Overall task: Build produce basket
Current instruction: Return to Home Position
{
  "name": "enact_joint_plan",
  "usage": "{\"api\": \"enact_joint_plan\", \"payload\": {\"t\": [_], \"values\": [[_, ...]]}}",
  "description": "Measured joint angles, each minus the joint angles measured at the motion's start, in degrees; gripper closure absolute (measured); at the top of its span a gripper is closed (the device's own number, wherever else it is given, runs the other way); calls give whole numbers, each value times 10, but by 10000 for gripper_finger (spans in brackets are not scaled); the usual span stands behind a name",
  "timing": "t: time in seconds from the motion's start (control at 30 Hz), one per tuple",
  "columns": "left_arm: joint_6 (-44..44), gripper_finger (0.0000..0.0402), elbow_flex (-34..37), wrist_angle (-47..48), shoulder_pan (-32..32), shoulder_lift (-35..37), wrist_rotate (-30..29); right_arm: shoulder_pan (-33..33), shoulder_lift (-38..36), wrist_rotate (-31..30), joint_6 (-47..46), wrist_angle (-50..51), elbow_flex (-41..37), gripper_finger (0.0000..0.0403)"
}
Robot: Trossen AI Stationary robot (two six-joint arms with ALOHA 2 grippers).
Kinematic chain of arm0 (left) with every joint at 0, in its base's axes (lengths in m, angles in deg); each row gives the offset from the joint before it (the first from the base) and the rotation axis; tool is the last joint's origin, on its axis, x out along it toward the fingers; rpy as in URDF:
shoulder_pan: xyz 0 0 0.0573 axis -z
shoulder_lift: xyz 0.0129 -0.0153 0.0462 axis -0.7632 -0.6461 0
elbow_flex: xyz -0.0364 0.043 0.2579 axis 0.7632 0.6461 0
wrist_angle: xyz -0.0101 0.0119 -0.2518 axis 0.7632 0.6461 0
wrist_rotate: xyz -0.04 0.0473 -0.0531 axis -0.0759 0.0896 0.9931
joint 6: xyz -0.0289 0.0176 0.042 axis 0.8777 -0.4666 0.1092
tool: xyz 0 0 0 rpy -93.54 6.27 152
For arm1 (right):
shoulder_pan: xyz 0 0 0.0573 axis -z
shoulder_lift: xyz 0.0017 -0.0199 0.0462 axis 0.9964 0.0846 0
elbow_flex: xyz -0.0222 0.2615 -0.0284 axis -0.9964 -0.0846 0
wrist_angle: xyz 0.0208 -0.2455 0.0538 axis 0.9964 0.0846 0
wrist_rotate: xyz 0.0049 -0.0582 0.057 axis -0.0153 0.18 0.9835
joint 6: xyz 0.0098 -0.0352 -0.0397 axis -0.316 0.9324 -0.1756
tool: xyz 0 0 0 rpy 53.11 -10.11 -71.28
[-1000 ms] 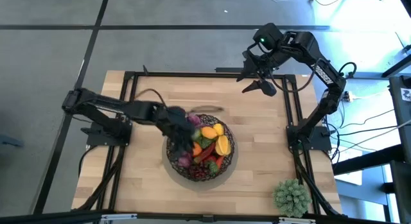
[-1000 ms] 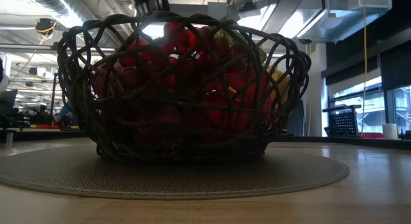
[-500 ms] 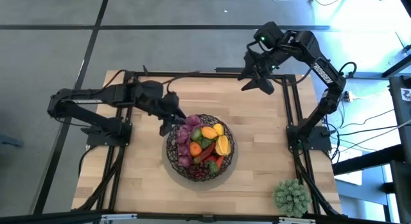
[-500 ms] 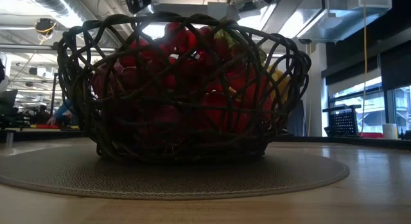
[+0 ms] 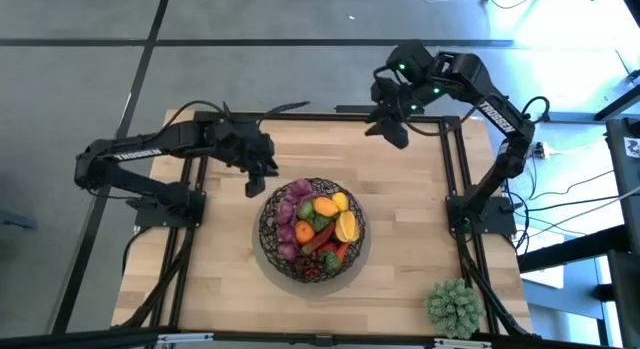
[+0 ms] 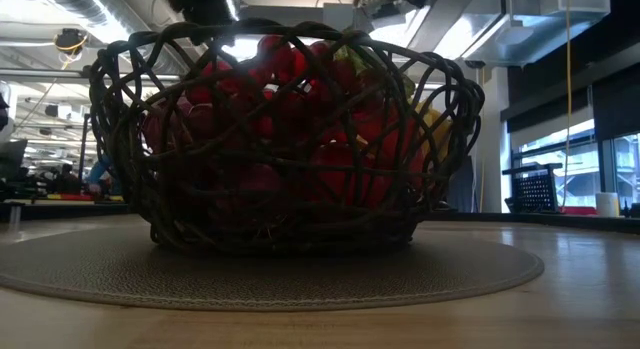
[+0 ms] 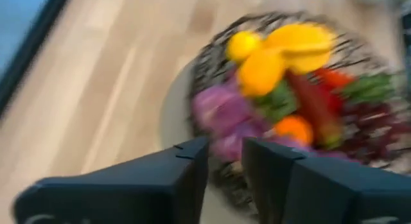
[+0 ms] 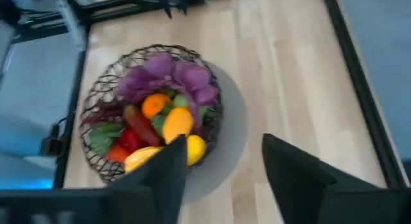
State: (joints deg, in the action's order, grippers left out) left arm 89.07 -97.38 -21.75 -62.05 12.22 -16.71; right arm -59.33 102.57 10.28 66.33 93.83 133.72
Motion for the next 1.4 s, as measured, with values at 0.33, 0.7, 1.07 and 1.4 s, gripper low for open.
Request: {"api": "enact_joint_plan", "payload": {"t": [0.33,0.7,1.07,1.4], "values": [[-75,400,1,107,-94,-41,18,-2,78,-76,-39,0,0,395],[-258,401,1,181,-217,-108,118,-2,192,-115,-31,46,0,402],[-342,401,1,201,-235,-216,187,-14,285,-128,-47,48,0,403],[-368,402,1,198,-230,-280,215,-18,336,-80,-44,-15,0,403]]}}
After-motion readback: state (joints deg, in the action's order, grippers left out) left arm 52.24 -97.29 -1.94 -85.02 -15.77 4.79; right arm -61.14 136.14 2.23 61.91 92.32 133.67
